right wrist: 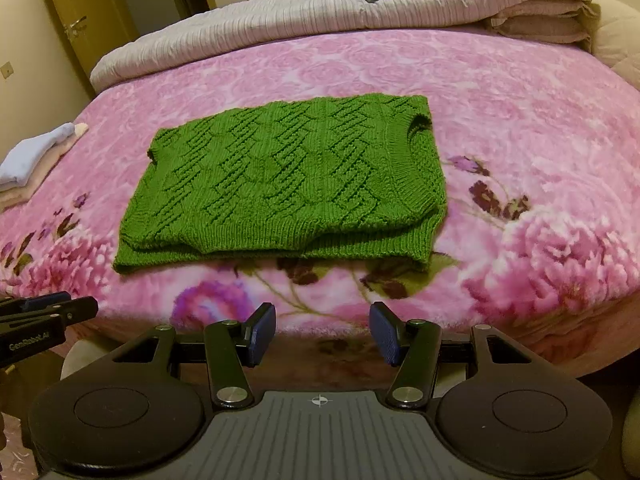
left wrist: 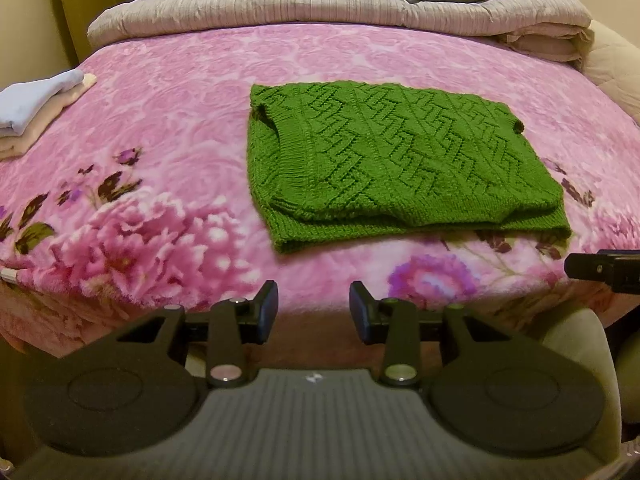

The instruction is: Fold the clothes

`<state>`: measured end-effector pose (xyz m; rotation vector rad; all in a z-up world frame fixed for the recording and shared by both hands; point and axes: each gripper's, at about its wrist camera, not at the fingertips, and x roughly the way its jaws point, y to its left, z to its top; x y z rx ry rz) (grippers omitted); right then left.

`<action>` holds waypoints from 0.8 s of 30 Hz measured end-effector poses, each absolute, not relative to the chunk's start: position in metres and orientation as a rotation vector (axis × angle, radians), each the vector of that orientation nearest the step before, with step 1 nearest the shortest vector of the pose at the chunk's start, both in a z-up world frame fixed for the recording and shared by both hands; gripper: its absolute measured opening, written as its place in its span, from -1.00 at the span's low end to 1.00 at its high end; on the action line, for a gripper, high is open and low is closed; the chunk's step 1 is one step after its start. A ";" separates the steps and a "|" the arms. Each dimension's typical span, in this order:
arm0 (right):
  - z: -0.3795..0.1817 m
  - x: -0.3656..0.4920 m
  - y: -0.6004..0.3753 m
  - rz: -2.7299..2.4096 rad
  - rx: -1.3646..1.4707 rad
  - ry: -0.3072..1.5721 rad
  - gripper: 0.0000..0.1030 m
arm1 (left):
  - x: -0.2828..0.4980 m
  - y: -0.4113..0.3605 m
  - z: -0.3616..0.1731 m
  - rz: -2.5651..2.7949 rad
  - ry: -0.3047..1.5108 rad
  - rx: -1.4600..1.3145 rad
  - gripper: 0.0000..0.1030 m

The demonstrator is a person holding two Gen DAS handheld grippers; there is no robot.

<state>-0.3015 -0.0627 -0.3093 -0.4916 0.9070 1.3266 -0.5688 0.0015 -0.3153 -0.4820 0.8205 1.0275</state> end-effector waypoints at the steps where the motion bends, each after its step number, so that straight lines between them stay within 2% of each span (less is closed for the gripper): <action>1: -0.309 -0.302 -0.062 1.326 -0.492 0.907 0.09 | -0.569 0.002 -0.315 1.026 0.821 -0.482 -0.32; 19: -0.328 -0.296 -0.044 1.305 -0.517 0.959 0.09 | -0.564 0.023 -0.335 1.011 0.861 -0.543 -0.32; 24: -0.339 -0.262 -0.043 1.263 -0.403 1.031 0.09 | -0.570 0.040 -0.338 0.968 0.821 -0.582 -0.34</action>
